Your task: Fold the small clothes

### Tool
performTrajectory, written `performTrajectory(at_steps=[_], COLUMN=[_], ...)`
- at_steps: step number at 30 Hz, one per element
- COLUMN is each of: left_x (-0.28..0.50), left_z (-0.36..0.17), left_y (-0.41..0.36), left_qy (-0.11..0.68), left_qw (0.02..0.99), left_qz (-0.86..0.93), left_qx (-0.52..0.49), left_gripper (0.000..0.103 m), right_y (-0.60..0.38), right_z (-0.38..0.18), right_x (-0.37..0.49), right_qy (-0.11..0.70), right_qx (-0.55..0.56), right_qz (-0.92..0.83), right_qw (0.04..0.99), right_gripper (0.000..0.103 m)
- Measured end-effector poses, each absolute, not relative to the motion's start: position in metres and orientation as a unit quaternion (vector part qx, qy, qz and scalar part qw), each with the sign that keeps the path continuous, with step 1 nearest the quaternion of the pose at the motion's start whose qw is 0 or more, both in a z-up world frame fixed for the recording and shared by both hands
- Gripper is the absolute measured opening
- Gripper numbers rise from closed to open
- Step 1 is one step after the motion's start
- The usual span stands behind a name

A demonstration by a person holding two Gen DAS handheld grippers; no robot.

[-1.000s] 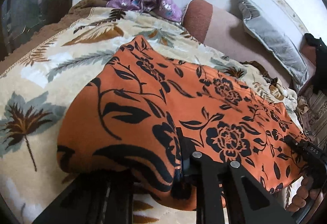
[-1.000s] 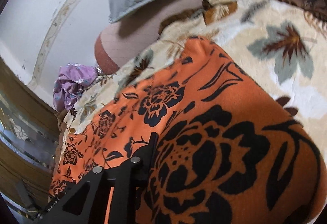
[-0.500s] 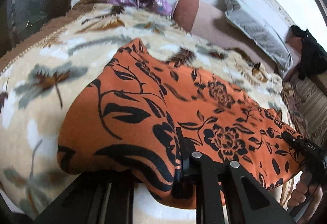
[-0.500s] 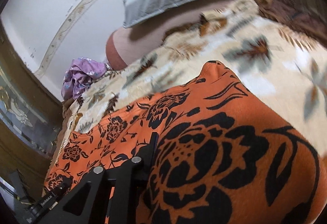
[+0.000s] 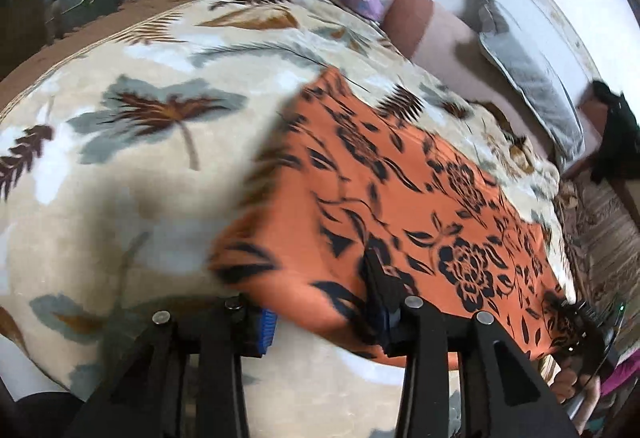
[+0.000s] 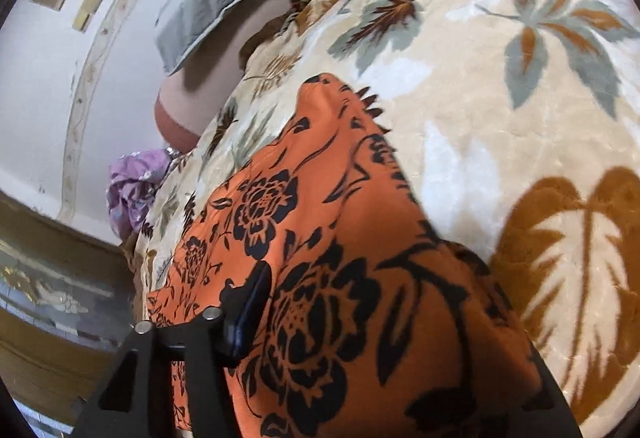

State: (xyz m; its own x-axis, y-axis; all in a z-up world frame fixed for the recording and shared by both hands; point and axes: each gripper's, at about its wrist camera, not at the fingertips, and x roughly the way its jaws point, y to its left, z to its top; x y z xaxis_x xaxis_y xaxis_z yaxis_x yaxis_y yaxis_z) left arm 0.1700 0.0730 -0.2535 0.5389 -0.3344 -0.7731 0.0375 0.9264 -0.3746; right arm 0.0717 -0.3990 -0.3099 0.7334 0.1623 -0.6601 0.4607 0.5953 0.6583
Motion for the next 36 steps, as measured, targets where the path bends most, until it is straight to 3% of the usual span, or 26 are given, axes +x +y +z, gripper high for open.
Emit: performTrajectory(at_steps=[4, 14, 20, 24, 26, 29, 30, 31, 36], left_x=[0.176, 0.184, 0.181, 0.182, 0.182, 0.181, 0.181, 0.18, 0.174], left_z=[-0.257, -0.258, -0.248, -0.249, -0.25, -0.251, -0.251, -0.251, -0.233], left_y=[0.096, 0.135, 0.16, 0.179, 0.189, 0.202, 0.203, 0.204, 0.199], left_qy=[0.47, 0.457, 0.431, 0.427, 0.427, 0.425, 0.424, 0.421, 0.38], left_qw=[0.862, 0.876, 0.888, 0.886, 0.883, 0.879, 0.879, 0.88, 0.9], left_qz=[-0.079, -0.015, 0.022, 0.043, 0.054, 0.066, 0.069, 0.072, 0.068], left_qx=[-0.173, -0.152, -0.158, -0.177, -0.189, -0.205, -0.206, -0.207, -0.201], left_gripper=[0.051, 0.051, 0.051, 0.051, 0.052, 0.052, 0.052, 0.052, 0.051], right_y=[-0.371, -0.264, -0.162, -0.096, -0.078, -0.072, -0.072, -0.072, -0.1], right_z=[-0.281, -0.186, -0.183, -0.218, -0.243, -0.249, -0.247, -0.242, -0.227], right_x=[0.084, 0.124, 0.159, 0.196, 0.206, 0.197, 0.193, 0.188, 0.164], right_qy=[0.349, 0.298, 0.323, 0.399, 0.441, 0.421, 0.415, 0.409, 0.389], right_qx=[0.354, 0.264, 0.24, 0.241, 0.254, 0.268, 0.273, 0.285, 0.318], right_qz=[-0.114, -0.031, 0.046, 0.101, 0.113, 0.144, 0.167, 0.206, 0.268], right_qw=[0.86, 0.917, 0.914, 0.879, 0.853, 0.854, 0.852, 0.842, 0.822], right_gripper=[0.024, 0.022, 0.022, 0.022, 0.028, 0.049, 0.07, 0.081, 0.082])
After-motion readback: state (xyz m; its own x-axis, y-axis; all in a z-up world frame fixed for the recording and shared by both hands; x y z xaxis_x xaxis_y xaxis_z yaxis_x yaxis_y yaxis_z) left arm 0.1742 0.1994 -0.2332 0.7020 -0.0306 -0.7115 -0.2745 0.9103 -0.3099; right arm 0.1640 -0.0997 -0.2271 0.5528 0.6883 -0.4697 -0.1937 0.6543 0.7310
